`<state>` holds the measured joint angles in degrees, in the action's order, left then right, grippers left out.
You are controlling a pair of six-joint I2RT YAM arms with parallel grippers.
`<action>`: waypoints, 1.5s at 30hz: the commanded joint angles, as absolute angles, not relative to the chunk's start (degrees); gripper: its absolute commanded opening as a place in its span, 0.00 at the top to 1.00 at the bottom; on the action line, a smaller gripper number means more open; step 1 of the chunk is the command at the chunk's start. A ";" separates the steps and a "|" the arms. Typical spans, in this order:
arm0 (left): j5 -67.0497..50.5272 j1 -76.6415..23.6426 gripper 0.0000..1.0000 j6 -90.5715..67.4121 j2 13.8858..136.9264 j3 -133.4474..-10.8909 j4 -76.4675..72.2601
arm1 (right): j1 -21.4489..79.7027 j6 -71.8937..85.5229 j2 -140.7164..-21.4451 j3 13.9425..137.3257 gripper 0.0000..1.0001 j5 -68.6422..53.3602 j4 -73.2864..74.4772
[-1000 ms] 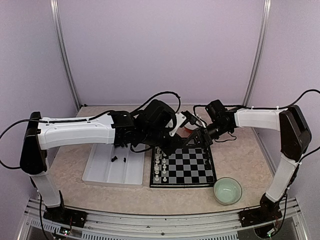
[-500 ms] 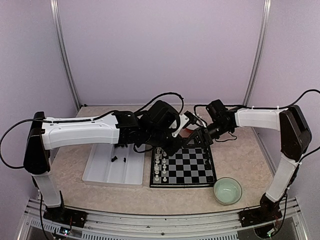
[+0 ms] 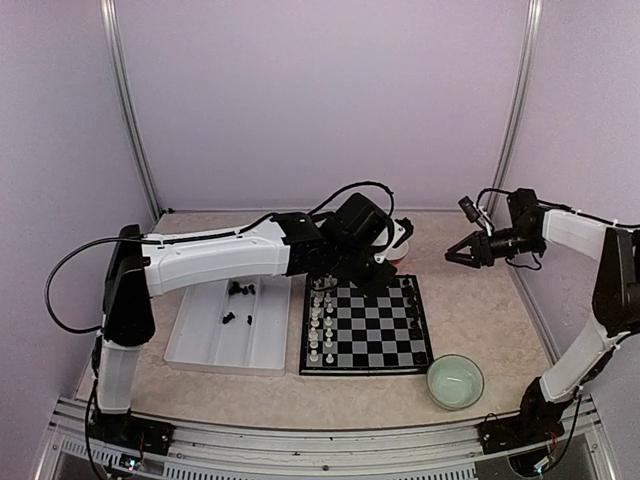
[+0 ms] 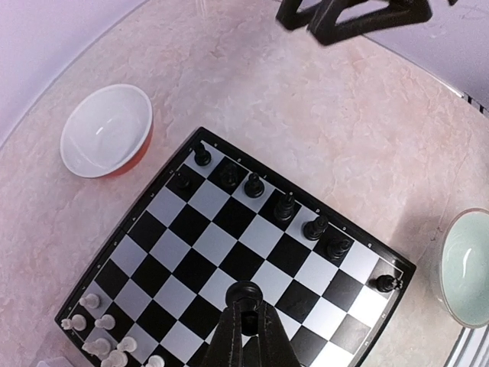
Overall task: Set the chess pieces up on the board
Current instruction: Place the pawn on b7.
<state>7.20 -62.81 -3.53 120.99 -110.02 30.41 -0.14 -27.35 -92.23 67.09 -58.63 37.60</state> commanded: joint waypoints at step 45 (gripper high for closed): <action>-2.97 -56.77 0.99 -11.94 147.71 -129.20 24.80 | -4.60 -25.84 -80.27 50.19 0.58 -47.63 24.83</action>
